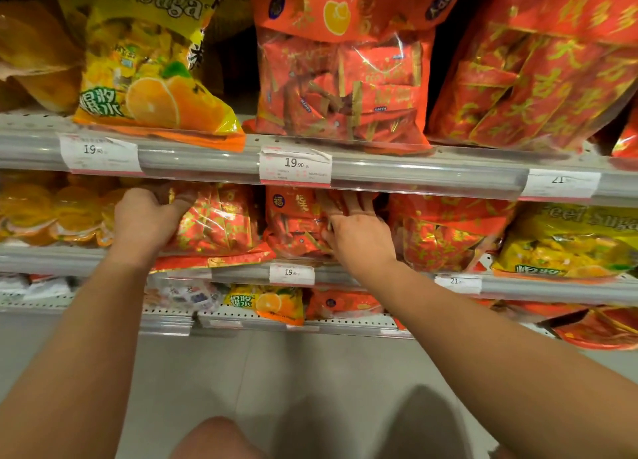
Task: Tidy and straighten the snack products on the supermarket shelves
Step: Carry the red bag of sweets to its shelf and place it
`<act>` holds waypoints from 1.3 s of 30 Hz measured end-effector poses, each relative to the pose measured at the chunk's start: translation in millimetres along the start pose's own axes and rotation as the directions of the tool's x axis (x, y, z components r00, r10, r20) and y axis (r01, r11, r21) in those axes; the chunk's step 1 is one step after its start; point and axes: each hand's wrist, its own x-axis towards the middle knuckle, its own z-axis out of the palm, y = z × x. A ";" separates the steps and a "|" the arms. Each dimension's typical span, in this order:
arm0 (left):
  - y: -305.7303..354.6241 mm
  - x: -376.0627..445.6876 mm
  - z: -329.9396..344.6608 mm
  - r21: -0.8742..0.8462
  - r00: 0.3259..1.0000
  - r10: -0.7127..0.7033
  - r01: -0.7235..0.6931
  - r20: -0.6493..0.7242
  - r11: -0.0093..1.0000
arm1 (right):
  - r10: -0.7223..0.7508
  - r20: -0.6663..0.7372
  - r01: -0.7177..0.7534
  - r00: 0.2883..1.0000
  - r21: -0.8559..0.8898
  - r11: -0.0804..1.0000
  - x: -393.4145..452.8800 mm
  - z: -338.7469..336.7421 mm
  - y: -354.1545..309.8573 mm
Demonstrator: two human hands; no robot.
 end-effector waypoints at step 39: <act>129.2 -251.9 -9.5 0.076 0.846 0.498 -0.519 0.191 0.852 | 0.159 -0.245 0.064 0.957 0.708 0.704 -154.0 -36.2 157.6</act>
